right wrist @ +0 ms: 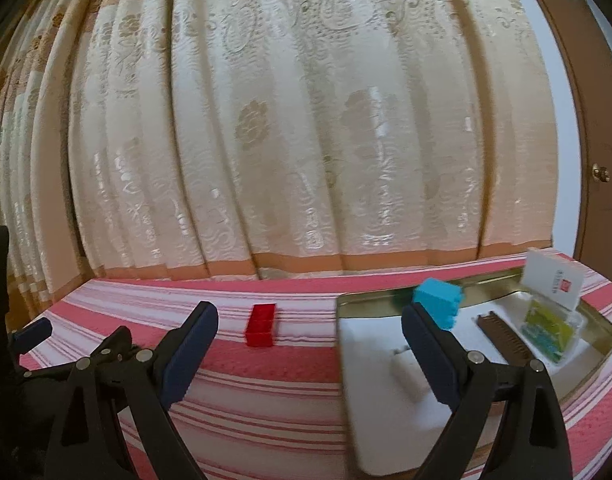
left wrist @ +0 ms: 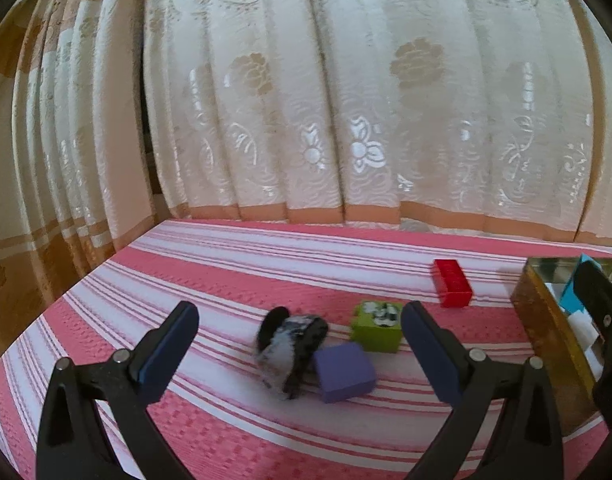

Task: Organize rigid objects
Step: 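Grasp the purple cube with the right tool while the left tool reaches toward the grey fuzzy toy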

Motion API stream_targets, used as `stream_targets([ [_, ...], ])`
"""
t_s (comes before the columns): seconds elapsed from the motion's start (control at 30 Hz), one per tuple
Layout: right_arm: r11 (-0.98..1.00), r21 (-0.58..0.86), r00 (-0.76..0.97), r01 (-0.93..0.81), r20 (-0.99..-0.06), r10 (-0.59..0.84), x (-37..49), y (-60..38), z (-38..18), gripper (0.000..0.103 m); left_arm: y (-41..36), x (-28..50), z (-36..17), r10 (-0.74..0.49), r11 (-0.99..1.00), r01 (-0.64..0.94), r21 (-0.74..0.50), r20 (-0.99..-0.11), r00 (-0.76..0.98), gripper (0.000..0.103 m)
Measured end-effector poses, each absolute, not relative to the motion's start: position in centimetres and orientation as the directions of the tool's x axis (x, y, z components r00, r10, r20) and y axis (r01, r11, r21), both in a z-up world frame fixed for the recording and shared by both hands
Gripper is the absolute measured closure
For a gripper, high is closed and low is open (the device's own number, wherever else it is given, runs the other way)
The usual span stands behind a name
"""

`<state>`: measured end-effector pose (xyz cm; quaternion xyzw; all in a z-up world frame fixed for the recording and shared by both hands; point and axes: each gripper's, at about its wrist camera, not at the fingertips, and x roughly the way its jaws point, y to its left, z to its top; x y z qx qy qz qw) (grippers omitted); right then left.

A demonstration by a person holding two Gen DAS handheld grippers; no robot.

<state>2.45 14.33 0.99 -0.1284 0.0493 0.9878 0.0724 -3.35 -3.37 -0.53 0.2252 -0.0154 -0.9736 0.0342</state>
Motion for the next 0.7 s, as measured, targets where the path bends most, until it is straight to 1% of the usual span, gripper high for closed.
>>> stream_targets([
  [0.17,-0.991,0.056,-0.957,-0.119,-0.271,0.100,1.7,12.6,1.0,0.008,-4.7,-4.0,-0.7,-0.090,-0.996,0.074,0.052,-0.451,-0.888,0.001],
  [0.33,-0.995,0.035,-0.949,-0.094,-0.304,0.079,0.7,11.2,0.9,0.008,-6.7,-5.2,-0.9,-0.135,-0.991,0.112,0.076,-0.472,-0.871,0.001],
  [0.57,-0.998,0.053,-0.910,-0.044,-0.413,0.019,-1.6,10.0,0.1,0.008,-10.8,-7.1,-1.9,-0.189,-0.980,0.195,0.047,-0.543,-0.818,0.002],
  [0.7,-0.997,0.082,-0.879,-0.007,-0.475,-0.033,-2.9,9.1,-0.6,0.008,-12.2,-7.9,-2.3,-0.208,-0.975,0.214,0.057,-0.563,-0.800,0.002],
])
